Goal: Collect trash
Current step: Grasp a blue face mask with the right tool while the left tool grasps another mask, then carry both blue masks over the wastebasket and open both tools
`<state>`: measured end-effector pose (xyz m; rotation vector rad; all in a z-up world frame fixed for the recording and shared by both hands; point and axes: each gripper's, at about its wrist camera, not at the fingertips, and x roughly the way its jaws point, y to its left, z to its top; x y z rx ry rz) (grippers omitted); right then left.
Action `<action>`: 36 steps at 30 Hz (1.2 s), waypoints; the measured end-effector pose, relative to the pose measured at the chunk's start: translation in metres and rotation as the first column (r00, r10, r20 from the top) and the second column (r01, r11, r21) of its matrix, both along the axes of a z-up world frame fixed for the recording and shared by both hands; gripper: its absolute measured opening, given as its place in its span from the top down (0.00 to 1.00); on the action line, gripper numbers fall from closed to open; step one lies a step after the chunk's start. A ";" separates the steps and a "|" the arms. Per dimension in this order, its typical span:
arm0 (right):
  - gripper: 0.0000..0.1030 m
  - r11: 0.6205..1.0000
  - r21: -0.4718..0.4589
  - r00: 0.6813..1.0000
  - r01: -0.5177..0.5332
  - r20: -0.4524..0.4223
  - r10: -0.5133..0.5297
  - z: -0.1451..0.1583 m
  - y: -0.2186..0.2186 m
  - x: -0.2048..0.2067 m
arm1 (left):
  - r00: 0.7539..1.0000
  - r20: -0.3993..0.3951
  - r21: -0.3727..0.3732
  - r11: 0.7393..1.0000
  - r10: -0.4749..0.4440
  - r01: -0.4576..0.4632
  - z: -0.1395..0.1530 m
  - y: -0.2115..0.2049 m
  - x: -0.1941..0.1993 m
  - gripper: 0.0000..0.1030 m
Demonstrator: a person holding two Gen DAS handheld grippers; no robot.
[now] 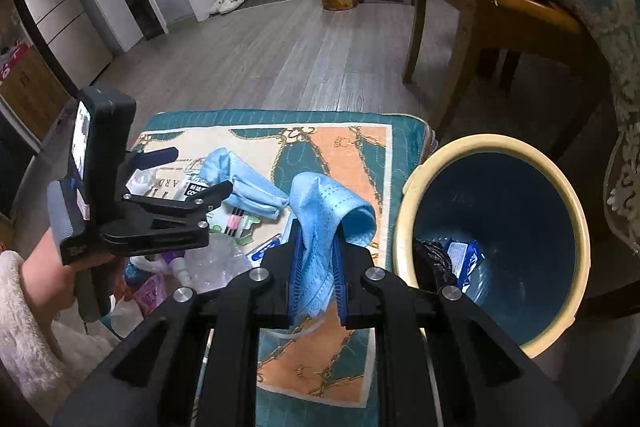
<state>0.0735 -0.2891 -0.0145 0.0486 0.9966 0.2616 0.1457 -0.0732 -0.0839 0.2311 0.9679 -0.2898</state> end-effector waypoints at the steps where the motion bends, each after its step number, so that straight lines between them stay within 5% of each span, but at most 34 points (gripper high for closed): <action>1: 0.87 1.000 -0.003 1.000 0.000 -0.001 0.000 -0.001 -0.003 -0.001 | 1.000 -0.004 -0.001 1.000 0.002 -0.002 -0.001 -0.003 0.002 0.09; 4: 0.87 1.000 -0.001 1.000 0.009 0.001 -0.009 -0.001 -0.010 0.000 | 1.000 -0.020 -0.007 1.000 0.010 -0.011 -0.006 -0.006 0.007 0.12; 7: 0.87 1.000 0.007 1.000 0.021 0.003 -0.021 0.001 -0.016 -0.001 | 0.997 -0.080 -0.003 1.000 0.012 -0.013 -0.013 -0.009 0.012 0.58; 9: 0.87 1.000 0.014 1.000 0.028 0.003 -0.028 0.000 -0.021 -0.001 | 0.996 -0.089 -0.007 1.000 0.009 -0.010 -0.013 -0.009 0.012 0.67; 22: 0.87 0.996 0.045 0.996 0.072 0.052 -0.074 0.019 -0.040 -0.004 | 0.989 0.143 -0.060 0.997 -0.047 0.056 0.065 -0.031 -0.007 0.70; 36: 0.87 0.976 0.008 0.966 0.219 0.139 -0.218 0.049 -0.114 -0.003 | 0.962 0.211 -0.090 0.976 -0.175 0.197 0.096 -0.083 -0.031 0.70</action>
